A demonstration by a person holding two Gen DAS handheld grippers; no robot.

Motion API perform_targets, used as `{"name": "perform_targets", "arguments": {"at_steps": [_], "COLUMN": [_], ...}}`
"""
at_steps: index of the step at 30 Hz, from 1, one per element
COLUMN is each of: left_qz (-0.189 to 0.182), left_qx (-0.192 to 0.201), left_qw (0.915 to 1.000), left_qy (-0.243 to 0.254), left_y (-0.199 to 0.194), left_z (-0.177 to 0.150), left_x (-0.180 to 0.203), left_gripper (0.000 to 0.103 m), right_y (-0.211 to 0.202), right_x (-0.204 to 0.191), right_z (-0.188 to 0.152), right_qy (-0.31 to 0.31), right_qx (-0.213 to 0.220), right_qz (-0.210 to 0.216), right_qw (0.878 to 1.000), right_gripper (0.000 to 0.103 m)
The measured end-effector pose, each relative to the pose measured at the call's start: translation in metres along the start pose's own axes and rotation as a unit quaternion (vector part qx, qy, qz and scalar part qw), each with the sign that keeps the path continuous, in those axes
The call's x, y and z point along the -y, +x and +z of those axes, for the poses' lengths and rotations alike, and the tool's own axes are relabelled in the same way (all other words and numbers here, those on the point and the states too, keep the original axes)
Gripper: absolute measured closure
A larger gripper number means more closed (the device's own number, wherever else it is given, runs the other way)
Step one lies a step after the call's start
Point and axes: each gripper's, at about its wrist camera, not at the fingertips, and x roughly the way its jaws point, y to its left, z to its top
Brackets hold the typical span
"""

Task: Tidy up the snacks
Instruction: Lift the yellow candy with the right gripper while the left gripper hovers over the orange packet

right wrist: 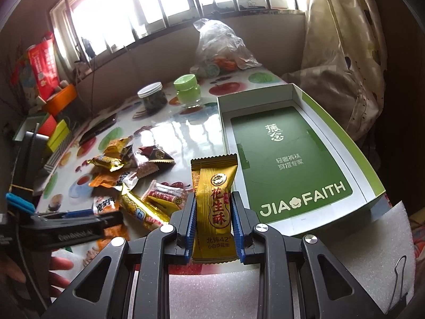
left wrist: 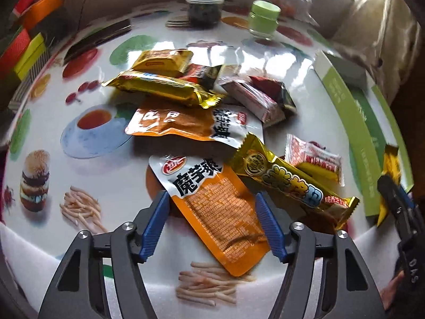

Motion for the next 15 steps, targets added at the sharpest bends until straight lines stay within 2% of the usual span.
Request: {"name": "perform_targets", "arguments": {"at_steps": [3, 8, 13, 15], "left_qz": [0.013, 0.018, 0.011, 0.010], "left_qx": [0.008, 0.000, 0.003, 0.007], "left_qw": [0.9998, 0.9998, 0.9997, 0.9996], "left_qy": [0.013, -0.002, 0.022, 0.024], "left_y": [0.002, 0.006, 0.004, 0.002], "left_z": [0.002, 0.009, 0.005, 0.002], "left_x": [0.002, -0.002, -0.005, -0.008], "left_gripper": [0.035, 0.035, 0.035, 0.038], "right_y": [-0.002, 0.000, 0.001, 0.000], "right_x": [-0.001, -0.004, -0.009, -0.011], "right_z": [0.001, 0.002, 0.003, 0.004], "right_qy": [0.001, -0.001, -0.009, -0.013], "right_qx": [0.000, -0.004, -0.003, -0.002], "right_qz": [0.005, 0.014, 0.022, 0.024], "right_qw": [1.000, 1.000, 1.000, 1.000], "right_gripper": [0.080, 0.080, 0.080, 0.080]}}
